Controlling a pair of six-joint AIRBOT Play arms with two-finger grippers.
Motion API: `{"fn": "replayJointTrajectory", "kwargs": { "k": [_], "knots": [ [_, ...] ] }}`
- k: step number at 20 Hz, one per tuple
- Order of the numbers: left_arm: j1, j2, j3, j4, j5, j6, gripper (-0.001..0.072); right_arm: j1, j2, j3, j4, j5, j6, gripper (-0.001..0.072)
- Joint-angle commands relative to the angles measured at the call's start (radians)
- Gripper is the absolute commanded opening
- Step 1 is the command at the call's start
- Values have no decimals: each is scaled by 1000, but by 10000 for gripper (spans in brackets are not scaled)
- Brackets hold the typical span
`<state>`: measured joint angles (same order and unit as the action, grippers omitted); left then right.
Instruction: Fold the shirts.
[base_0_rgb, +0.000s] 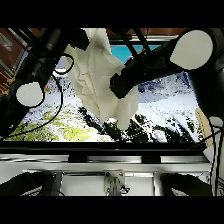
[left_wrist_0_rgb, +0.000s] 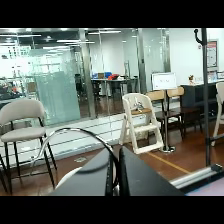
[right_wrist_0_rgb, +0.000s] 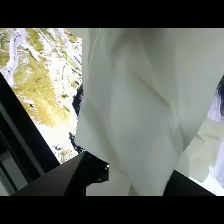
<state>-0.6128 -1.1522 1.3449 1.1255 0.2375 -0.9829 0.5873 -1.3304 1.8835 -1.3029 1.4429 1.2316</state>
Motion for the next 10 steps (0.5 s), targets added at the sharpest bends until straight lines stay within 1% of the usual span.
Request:
{"fn": "replayJointTrajectory", "kwargs": {
  "k": [1,2,4,5,9,10],
  "knots": [
    [24,8,1,2,15,2,48,1,0,0,-12,7,13,256],
    [34,11,1,2,14,2,47,1,0,0,-16,7,13,209],
    [51,14,1,2,14,2,48,1,0,0,-16,6,12,203],
    [59,15,1,2,14,2,48,1,0,0,-16,6,8,68],
    [55,14,1,2,14,1,51,1,0,0,-14,-29,-9,73],
    [56,14,1,2,14,1,83,1,0,0,-12,-41,-10,72]
  ]
}}
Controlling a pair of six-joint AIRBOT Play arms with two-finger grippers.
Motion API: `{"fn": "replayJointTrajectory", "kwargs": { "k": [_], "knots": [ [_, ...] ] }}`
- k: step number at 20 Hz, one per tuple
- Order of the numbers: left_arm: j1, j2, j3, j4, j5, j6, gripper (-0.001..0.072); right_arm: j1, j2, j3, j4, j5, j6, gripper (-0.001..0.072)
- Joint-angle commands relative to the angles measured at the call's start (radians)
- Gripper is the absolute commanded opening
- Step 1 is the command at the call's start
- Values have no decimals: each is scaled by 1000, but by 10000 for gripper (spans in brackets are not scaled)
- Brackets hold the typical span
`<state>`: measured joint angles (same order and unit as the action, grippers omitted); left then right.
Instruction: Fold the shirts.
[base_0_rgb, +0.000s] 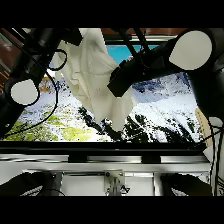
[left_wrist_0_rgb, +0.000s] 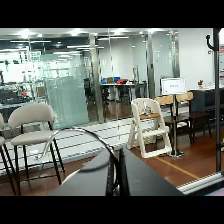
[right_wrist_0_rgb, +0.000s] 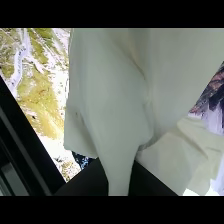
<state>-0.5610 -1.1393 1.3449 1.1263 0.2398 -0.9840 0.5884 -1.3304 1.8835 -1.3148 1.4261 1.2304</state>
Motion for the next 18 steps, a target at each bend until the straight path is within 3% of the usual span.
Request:
{"fn": "replayJointTrajectory", "kwargs": {
  "k": [1,2,3,10,15,18],
  "knots": [
    [4,2,1,1,12,3,175,0,0,0,0,-39,-9,71],
    [4,2,1,1,12,3,312,0,0,0,-1,-53,-8,71],
    [4,2,1,0,11,2,361,0,0,0,-2,-73,-8,70],
    [4,34,1,1,3,4,361,-1,0,0,-37,-252,7,67],
    [4,76,1,1,-248,60,352,-1,0,0,-115,-359,40,67],
    [4,116,1,1,-235,60,336,-1,0,0,-233,-392,97,67]
  ]
}}
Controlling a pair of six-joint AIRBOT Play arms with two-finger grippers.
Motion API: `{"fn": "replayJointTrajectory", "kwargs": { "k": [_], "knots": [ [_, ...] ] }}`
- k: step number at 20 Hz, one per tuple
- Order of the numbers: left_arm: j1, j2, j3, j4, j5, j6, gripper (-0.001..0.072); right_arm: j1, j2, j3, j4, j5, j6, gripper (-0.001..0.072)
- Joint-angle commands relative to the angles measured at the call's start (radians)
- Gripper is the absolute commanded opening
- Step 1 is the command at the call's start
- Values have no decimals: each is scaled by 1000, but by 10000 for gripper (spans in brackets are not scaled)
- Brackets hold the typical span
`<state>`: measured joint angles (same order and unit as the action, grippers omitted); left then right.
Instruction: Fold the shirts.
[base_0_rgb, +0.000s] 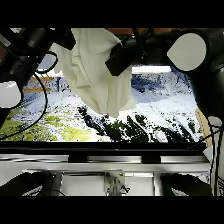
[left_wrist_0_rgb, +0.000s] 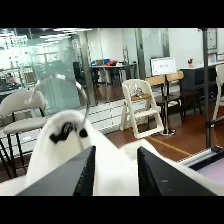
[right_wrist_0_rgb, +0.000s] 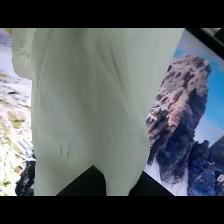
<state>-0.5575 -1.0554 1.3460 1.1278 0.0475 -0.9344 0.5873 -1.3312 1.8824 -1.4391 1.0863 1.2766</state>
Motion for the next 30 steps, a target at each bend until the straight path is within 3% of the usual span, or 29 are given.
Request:
{"fn": "replayJointTrajectory", "kwargs": {
  "k": [1,9,14,22,30],
  "knots": [
    [0,53,0,-1,-18,10,336,-5,3,1,-175,-57,85,67],
    [29,202,0,-1,19,10,336,-348,129,1,-350,-154,304,67],
    [29,209,-1,-1,-44,8,336,-565,259,1,-596,-159,446,67],
    [29,242,0,-1,-60,6,336,-976,327,1,-659,-56,508,68],
    [29,281,0,-1,-61,6,336,-1192,301,1,-662,-72,518,67]
  ]
}}
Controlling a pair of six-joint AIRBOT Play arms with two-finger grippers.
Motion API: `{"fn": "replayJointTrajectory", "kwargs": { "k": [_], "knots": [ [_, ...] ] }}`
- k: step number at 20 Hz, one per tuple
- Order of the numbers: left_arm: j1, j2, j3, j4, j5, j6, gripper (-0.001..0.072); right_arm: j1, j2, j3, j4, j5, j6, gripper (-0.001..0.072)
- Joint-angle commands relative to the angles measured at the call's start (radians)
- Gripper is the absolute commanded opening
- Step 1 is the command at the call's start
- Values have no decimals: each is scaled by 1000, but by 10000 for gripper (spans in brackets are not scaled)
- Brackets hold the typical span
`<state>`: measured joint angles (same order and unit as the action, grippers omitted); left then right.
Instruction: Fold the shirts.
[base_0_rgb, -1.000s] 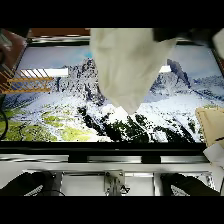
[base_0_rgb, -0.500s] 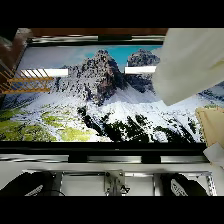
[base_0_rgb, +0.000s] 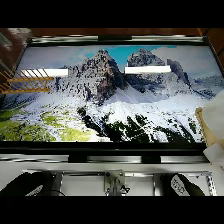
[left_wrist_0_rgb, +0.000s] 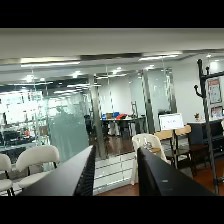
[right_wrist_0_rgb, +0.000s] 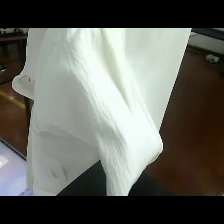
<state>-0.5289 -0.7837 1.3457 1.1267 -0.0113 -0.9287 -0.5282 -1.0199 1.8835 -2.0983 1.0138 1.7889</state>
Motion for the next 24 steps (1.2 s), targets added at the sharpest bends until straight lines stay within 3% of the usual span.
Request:
{"fn": "replayJointTrajectory", "kwargs": {
  "k": [1,6,14,19,24],
  "knots": [
    [1,10,0,0,-8,0,336,-101,-18,0,-2,3,6,67],
    [1,10,0,0,-109,0,336,-179,-55,0,25,26,6,67],
    [1,10,0,0,-283,0,335,-205,-109,0,-39,-56,9,67],
    [1,10,0,0,-297,-38,335,-367,-114,0,-32,-114,71,67],
    [1,11,0,0,-299,-84,335,-504,-141,0,40,-135,69,66]
  ]
}}
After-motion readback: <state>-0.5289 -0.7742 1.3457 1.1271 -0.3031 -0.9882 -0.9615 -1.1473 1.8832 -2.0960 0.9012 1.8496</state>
